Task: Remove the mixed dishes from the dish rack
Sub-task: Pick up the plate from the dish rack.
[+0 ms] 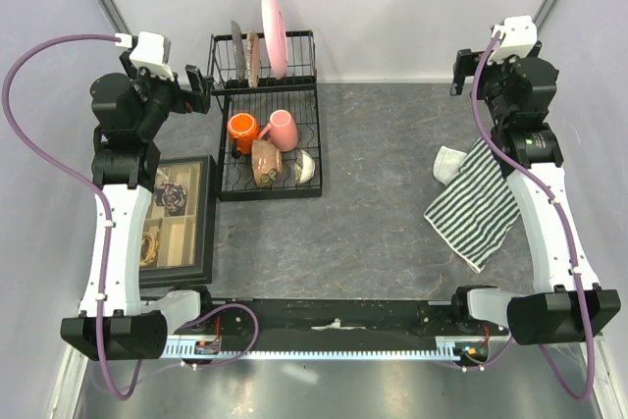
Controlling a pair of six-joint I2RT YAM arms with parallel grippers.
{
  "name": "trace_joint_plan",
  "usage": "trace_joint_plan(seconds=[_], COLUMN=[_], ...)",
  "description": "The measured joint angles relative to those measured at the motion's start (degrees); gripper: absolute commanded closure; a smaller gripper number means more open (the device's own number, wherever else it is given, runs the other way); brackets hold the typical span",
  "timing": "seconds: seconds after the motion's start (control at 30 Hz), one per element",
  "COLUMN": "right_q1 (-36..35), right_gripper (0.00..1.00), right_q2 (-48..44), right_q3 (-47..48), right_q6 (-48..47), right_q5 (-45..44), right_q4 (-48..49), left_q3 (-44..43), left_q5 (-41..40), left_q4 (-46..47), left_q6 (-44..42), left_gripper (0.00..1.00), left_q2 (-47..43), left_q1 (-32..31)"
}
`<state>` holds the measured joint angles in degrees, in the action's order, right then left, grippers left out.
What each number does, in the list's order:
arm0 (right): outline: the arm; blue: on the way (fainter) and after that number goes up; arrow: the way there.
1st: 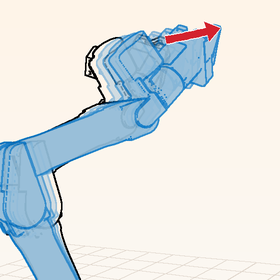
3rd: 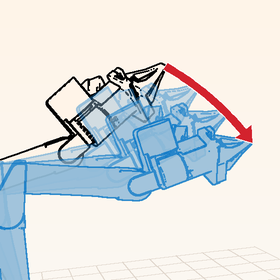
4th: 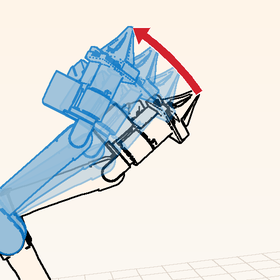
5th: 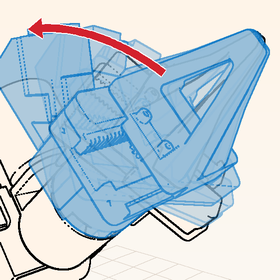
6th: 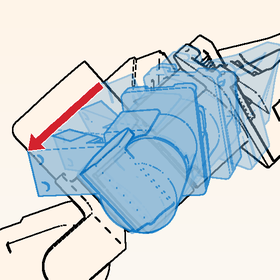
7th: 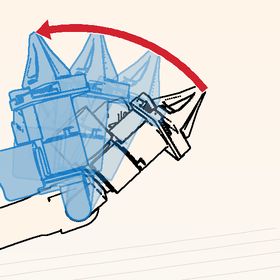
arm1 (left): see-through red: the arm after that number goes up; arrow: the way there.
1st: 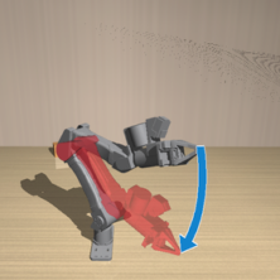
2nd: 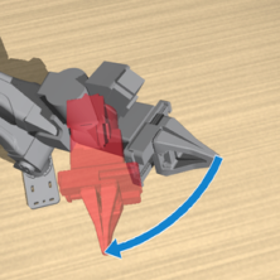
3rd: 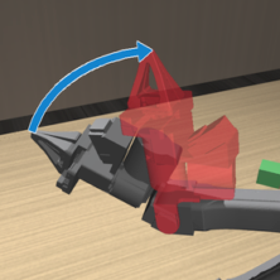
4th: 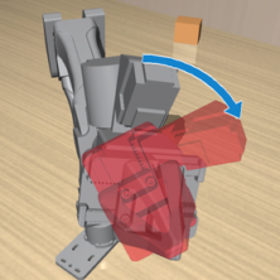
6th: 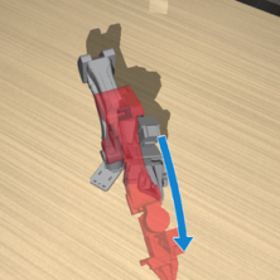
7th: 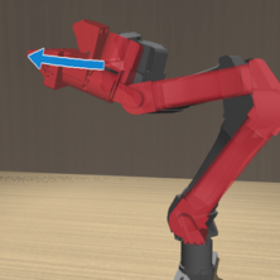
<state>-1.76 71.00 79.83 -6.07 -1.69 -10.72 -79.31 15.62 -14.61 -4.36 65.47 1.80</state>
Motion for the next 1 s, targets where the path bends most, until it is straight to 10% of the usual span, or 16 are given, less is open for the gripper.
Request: trace_joint_plan(seconds=[0.7, 1.0], right_q1=[0.00, 0.00], right_gripper=[0.02, 0.02], right_q2=[-0.02, 0.17], right_q3=[-0.76, -1.44], right_q6=[-0.24, -0.72], right_q5=[2.58, 4.94], right_q4=[-0.04, -0.09], left_q3=[-1.27, -19.58], left_q5=[4.52, 14.97], left_q4=[0.61, -3.13], left_q6=[1.73, 4.90], left_gripper=[0.03, 0.05], left_q2=[5.49, 21.77], left_q1=[0.00, -0.07])
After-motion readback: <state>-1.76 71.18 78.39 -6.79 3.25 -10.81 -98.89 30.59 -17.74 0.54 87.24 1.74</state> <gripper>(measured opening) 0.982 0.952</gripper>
